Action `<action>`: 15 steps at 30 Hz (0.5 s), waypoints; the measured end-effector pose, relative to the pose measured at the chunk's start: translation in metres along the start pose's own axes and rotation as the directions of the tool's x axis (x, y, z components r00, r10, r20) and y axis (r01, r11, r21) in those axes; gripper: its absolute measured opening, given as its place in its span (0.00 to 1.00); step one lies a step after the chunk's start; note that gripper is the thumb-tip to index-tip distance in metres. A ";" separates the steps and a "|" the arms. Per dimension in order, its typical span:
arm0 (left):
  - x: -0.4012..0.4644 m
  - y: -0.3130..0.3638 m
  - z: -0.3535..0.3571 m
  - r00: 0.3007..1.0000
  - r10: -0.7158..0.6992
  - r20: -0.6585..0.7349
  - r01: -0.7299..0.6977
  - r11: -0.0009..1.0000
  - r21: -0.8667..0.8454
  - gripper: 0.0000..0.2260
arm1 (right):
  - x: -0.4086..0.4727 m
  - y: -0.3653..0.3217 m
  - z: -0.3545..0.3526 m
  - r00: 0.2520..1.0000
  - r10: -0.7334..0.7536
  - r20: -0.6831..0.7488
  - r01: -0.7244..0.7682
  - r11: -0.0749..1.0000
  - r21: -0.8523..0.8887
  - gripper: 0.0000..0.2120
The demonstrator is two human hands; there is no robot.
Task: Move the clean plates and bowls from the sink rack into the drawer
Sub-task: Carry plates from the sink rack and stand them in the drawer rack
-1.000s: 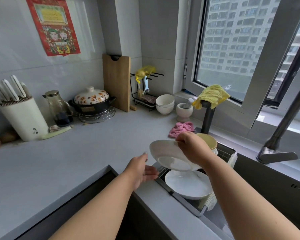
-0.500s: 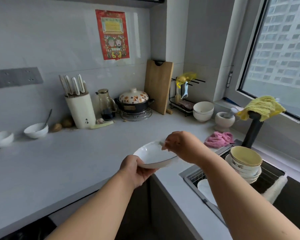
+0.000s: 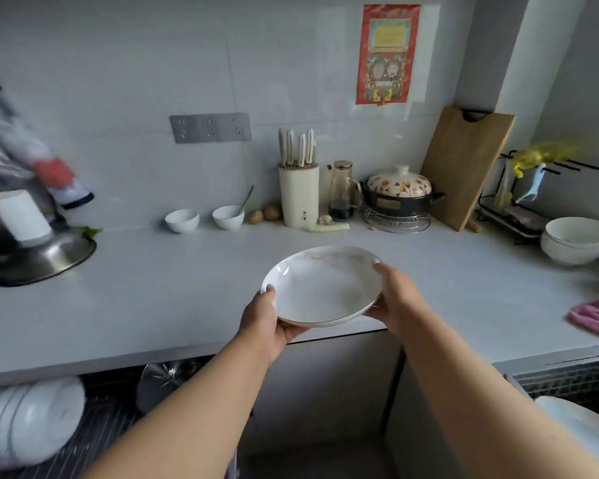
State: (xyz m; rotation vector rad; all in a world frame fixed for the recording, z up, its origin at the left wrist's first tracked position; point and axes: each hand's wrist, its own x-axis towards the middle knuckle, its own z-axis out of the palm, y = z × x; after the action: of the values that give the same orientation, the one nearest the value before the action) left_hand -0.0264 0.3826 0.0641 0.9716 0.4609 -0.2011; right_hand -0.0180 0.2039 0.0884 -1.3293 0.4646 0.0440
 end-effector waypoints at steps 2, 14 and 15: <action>-0.003 0.015 -0.029 0.999 0.038 -0.014 -0.038 0.999 -0.035 0.13 | -0.009 0.008 0.031 0.995 0.011 0.099 -0.021 0.994 0.104 0.09; -0.038 0.096 -0.222 0.867 0.318 -0.385 -0.240 0.941 0.238 0.09 | -0.069 0.061 0.217 0.953 -0.003 0.302 0.013 0.999 -0.030 0.07; -0.041 0.101 -0.238 0.853 0.332 -0.403 -0.238 0.934 0.265 0.09 | -0.074 0.066 0.232 0.950 -0.001 0.312 0.016 0.999 -0.046 0.07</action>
State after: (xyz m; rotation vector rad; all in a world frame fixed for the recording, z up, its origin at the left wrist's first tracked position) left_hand -0.0935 0.6349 0.0450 1.2853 0.7135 0.2585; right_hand -0.0345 0.4551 0.0909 -1.3425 0.1895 0.2568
